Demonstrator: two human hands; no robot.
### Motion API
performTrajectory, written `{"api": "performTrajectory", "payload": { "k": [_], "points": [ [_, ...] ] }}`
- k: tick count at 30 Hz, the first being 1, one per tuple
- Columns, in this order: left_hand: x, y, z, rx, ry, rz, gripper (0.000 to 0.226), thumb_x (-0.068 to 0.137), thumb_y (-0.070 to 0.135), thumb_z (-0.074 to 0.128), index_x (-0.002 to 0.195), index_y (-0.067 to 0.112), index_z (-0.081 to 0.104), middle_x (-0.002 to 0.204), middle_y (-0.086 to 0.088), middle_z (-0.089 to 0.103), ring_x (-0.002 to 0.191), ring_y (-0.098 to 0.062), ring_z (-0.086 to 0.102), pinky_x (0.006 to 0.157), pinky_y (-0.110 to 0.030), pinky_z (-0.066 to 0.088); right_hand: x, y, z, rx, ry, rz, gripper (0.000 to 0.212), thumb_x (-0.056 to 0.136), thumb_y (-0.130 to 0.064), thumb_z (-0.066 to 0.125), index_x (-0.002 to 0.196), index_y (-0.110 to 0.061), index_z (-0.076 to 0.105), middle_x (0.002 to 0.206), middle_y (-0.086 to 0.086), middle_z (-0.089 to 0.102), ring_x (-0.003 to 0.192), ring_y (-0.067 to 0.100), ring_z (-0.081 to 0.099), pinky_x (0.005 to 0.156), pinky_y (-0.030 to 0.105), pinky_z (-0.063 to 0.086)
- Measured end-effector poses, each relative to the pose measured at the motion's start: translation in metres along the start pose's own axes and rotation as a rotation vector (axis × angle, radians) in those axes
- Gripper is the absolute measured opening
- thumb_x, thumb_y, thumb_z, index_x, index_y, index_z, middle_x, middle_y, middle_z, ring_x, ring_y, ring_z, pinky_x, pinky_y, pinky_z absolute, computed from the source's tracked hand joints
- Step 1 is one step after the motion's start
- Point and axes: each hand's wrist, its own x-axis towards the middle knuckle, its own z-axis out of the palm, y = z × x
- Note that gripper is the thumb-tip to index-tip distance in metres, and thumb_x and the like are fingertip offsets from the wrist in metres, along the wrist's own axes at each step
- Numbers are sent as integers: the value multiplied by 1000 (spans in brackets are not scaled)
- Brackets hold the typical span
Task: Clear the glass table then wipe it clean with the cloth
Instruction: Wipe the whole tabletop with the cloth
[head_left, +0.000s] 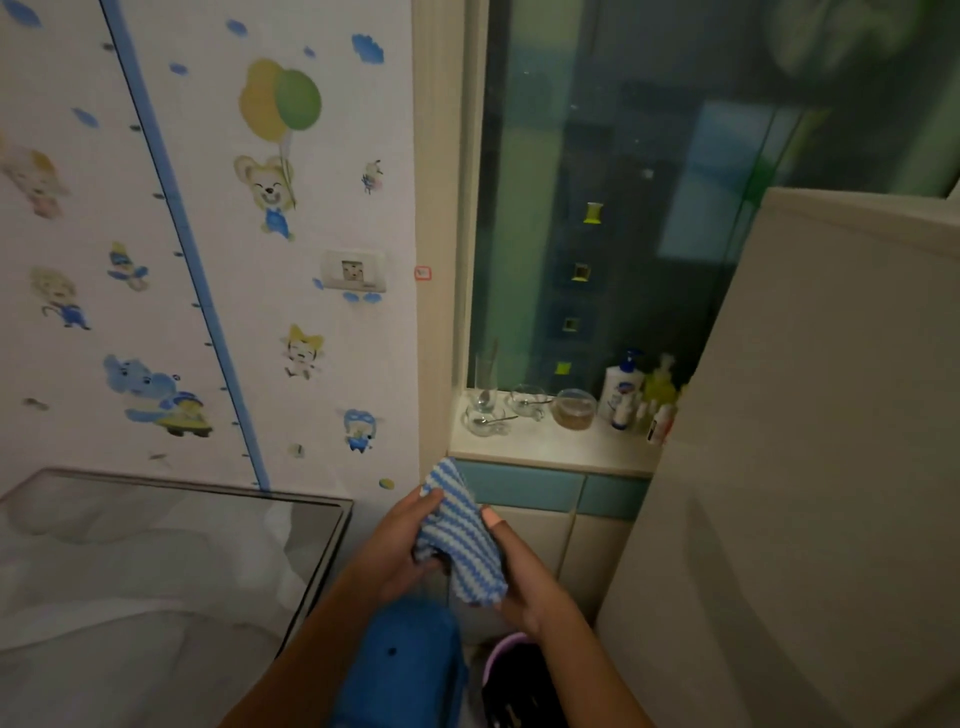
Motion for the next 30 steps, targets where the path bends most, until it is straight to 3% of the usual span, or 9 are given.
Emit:
{"api": "performTrajectory", "payload": {
  "k": [3,6,11,13,16,20,22,25,30],
  "points": [
    [-6,9,-23,-42,-11,-29,34,101,24,48,130,7,55,116,-23,67,99,-33,68,74,-41,57,3,4,20,-36,-22,-118,44,89,-22,66,123,5,60,128,29,58,121,41,55,107,49,42],
    [-8,20,-46,-35,28,-29,32,101,23,49,128,7,57,121,-23,67,101,-35,69,71,-43,58,12,4,37,-96,49,-199,37,84,-7,66,117,7,58,120,34,59,111,44,59,97,51,49],
    [-11,31,-82,187,238,52,31,103,20,50,120,-5,56,89,-20,67,57,-18,67,46,-28,52,35,16,76,-170,269,-269,29,84,7,57,108,-10,61,103,20,68,91,34,66,83,47,56],
    [-12,36,-100,275,309,76,27,103,20,50,115,-2,58,91,-19,67,61,-19,67,44,-27,51,50,26,98,-277,343,-328,30,83,6,56,102,-15,64,102,16,69,88,31,67,81,46,56],
    [-12,37,-132,336,409,78,25,102,21,51,115,1,60,101,-23,68,70,-23,66,47,-26,50,74,52,123,-422,412,-367,29,79,8,55,91,-16,67,96,17,70,88,34,67,76,43,58],
    [-7,38,-179,366,470,33,20,101,21,54,109,7,66,101,-19,69,79,-29,67,71,-41,58,105,77,141,-529,427,-349,28,79,11,55,82,-15,67,83,8,68,76,20,62,56,19,50],
    [-3,36,-209,334,486,-59,12,98,25,59,103,16,66,100,-14,71,78,-27,69,72,-42,60,134,95,144,-587,425,-324,29,81,9,55,79,-17,67,84,6,69,77,19,63,60,23,51],
    [5,30,-244,289,498,-187,15,95,26,63,106,16,65,88,-8,72,67,-19,68,54,-29,54,172,113,142,-678,406,-293,28,83,8,54,82,-16,69,87,6,70,81,21,64,71,33,53],
    [39,10,-307,337,582,-220,10,88,10,70,95,7,64,72,-10,65,51,-15,61,46,-26,50,255,152,131,-837,322,-237,30,84,5,57,82,-22,70,89,0,71,82,15,65,72,29,52]
  ]
}}
